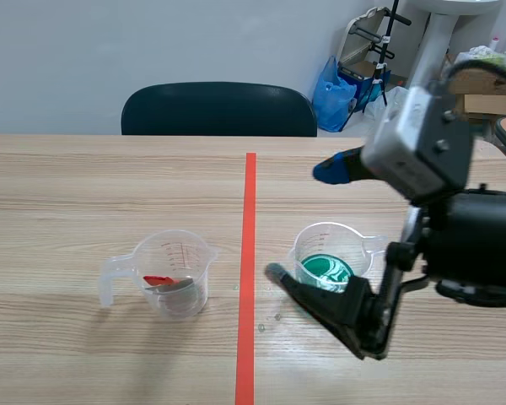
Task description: Do the redox reaction experiment
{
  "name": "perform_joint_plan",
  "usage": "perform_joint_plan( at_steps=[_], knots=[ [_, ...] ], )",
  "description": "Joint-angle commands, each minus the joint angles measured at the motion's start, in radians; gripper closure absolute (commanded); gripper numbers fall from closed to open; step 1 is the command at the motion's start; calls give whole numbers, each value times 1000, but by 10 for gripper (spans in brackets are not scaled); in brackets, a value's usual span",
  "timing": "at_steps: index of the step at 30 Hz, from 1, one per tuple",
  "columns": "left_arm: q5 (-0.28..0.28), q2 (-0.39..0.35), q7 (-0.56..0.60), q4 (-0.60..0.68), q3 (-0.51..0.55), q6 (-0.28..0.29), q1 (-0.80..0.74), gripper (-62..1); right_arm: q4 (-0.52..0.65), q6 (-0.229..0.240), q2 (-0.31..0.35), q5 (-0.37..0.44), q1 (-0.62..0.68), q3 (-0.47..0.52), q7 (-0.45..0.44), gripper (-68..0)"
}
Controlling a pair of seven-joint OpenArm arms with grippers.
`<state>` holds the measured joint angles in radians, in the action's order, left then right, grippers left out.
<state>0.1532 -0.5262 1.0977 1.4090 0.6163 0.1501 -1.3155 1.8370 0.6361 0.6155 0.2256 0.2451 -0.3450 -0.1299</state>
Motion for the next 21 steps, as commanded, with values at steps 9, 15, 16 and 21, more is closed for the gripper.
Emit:
perform_joint_plan(
  at_steps=[9, 15, 16, 21],
  knots=[
    [7, 10, 6, 17, -1, 2, -1, -623, -233, 1, -72, -82, -266, -294, -192, -679],
    [6, 11, 10, 17, -1, 2, -1, -623, -320, 1, -153, -142, -349, -370, -247, -679],
    [6, 11, 13, 17, -1, 2, -1, -623, -323, 1, -161, -149, -359, -379, -246, -679],
    [6, 10, 14, 17, -1, 2, -1, -623, -325, 0, -181, -179, -384, -407, -246, -646]
  ],
)
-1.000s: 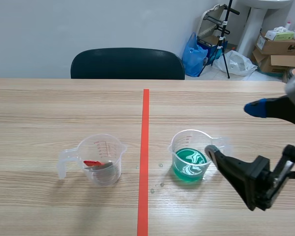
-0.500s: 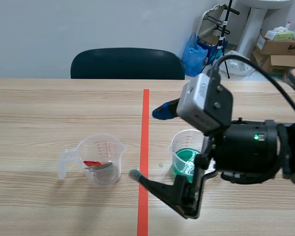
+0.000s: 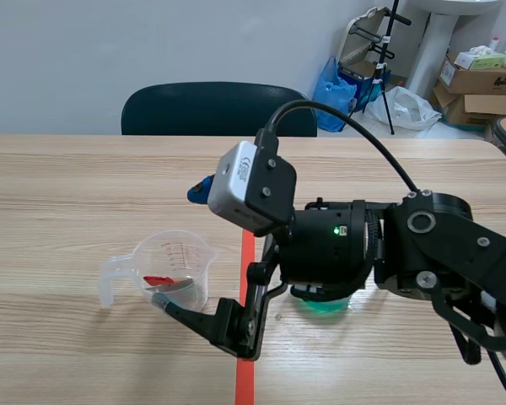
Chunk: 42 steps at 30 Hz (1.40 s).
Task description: Do the redox reaction experiment
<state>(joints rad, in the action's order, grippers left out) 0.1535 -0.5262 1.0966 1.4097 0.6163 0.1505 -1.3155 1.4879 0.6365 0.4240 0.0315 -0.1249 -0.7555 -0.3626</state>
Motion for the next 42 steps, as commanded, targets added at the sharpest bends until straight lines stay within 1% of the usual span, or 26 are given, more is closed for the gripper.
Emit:
perform_joint_plan(
  at_steps=[1, 3, 6, 8, 12, 19, 22, 30, 33, 36, 38, 42],
  knots=[
    [6, 10, 15, 16, -1, 2, -1, -623, 24, 0, 10, 16, -17, 3, -14, -612],
    [6, 10, 15, 16, -1, 2, -1, -623, 24, 0, 11, 16, -19, 2, -14, -552],
    [6, 10, 14, 16, -1, 2, -1, -623, 24, 0, 12, 16, -19, 3, -14, -504],
    [6, 10, 14, 16, -1, 2, -1, -623, 24, -5, 12, 16, -19, 3, -14, -458],
    [6, 11, 14, 16, -1, 2, -1, -623, 25, -39, 11, 16, -19, 3, -21, -329],
    [6, 11, 14, 16, -1, 2, -1, -623, 25, -42, 25, 16, -19, 3, -78, -102],
    [6, 11, 14, 16, -1, 2, -1, -623, 25, -42, 25, 16, -19, 3, -82, -15],
    [6, 11, 14, 16, -1, 2, -1, -623, 36, -41, 25, 21, -27, 4, -80, -9],
    [6, 10, 14, 16, -1, 3, -1, -623, 48, -35, 22, 32, -40, 4, -55, -9],
    [6, 10, 14, 16, -1, 19, -1, -623, 62, -18, 16, 94, -64, 4, 22, -9],
    [6, 10, 14, 16, -1, 29, -1, -623, 76, -15, 16, 153, -83, 4, 78, -9],
    [6, 10, 14, 16, -1, 29, -1, -623, 117, -15, 16, 262, -123, 4, 191, -9]
  ],
)
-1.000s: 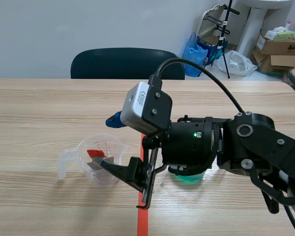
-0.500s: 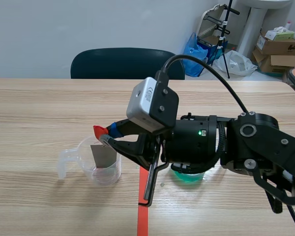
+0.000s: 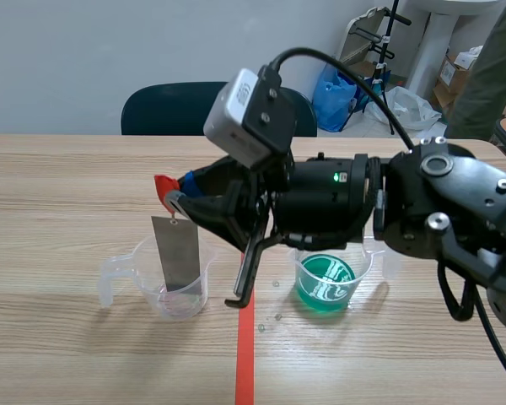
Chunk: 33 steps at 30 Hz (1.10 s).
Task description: Do the redox reaction experiment
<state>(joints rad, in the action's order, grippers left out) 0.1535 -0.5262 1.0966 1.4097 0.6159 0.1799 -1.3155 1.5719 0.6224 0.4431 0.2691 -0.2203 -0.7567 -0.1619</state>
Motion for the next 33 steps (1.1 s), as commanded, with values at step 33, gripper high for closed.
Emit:
perform_joint_plan(
  at_steps=[33],
  knots=[
    [6, 10, 15, 16, 0, -2, -1, -623, 383, -238, -5, 541, -251, 6, 669, -8]
  ],
)
